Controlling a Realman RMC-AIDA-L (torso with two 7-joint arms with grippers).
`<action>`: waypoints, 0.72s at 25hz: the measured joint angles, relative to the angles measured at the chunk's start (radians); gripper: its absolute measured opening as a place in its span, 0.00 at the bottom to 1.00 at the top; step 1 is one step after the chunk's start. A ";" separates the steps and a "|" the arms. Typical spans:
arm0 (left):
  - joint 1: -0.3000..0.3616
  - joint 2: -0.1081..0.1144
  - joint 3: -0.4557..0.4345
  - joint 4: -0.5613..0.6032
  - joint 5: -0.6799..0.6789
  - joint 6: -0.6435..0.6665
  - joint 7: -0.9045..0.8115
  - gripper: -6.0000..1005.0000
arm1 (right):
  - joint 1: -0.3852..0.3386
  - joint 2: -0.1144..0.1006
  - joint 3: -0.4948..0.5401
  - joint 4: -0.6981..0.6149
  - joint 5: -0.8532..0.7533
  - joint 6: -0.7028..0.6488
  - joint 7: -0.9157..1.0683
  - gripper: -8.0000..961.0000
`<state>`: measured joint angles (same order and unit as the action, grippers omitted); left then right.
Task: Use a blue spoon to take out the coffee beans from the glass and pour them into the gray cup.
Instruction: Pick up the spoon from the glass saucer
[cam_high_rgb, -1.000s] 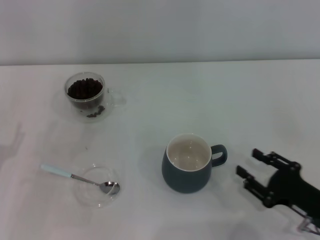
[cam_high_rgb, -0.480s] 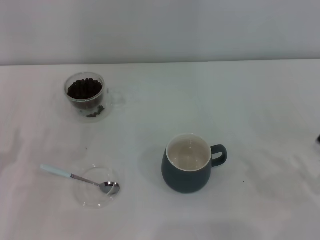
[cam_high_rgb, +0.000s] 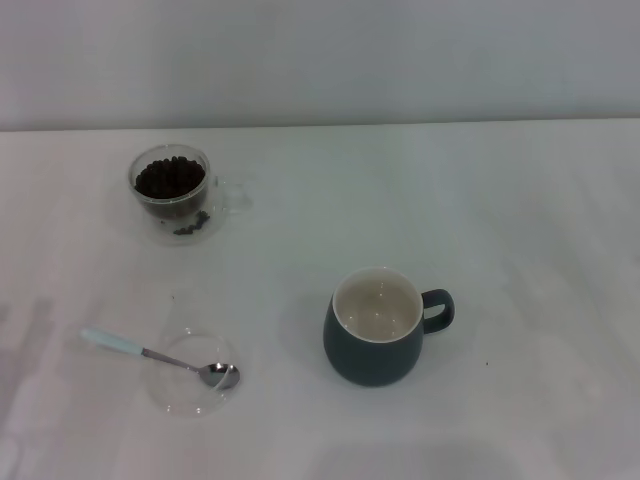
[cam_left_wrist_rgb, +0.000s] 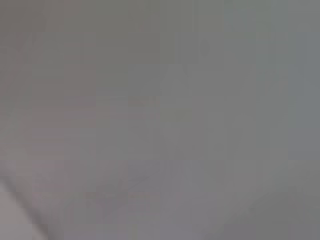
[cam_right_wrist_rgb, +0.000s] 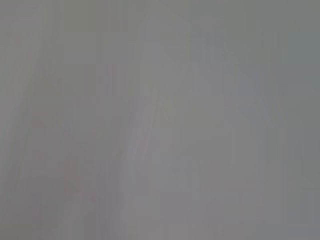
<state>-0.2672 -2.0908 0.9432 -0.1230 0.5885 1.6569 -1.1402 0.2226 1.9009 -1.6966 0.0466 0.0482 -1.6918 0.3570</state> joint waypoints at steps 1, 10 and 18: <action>0.002 0.000 0.001 -0.011 0.007 0.000 -0.036 0.88 | 0.006 -0.005 0.007 0.000 0.000 0.002 0.000 0.61; 0.002 -0.005 0.016 -0.093 0.094 -0.009 -0.203 0.88 | 0.050 -0.027 0.014 -0.002 0.010 0.038 -0.005 0.61; -0.031 -0.012 0.014 -0.145 0.148 -0.113 -0.219 0.88 | 0.052 -0.027 0.016 -0.010 0.036 0.056 -0.031 0.61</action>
<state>-0.2983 -2.1031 0.9569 -0.2682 0.7370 1.5437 -1.3592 0.2746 1.8737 -1.6810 0.0362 0.0838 -1.6362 0.3263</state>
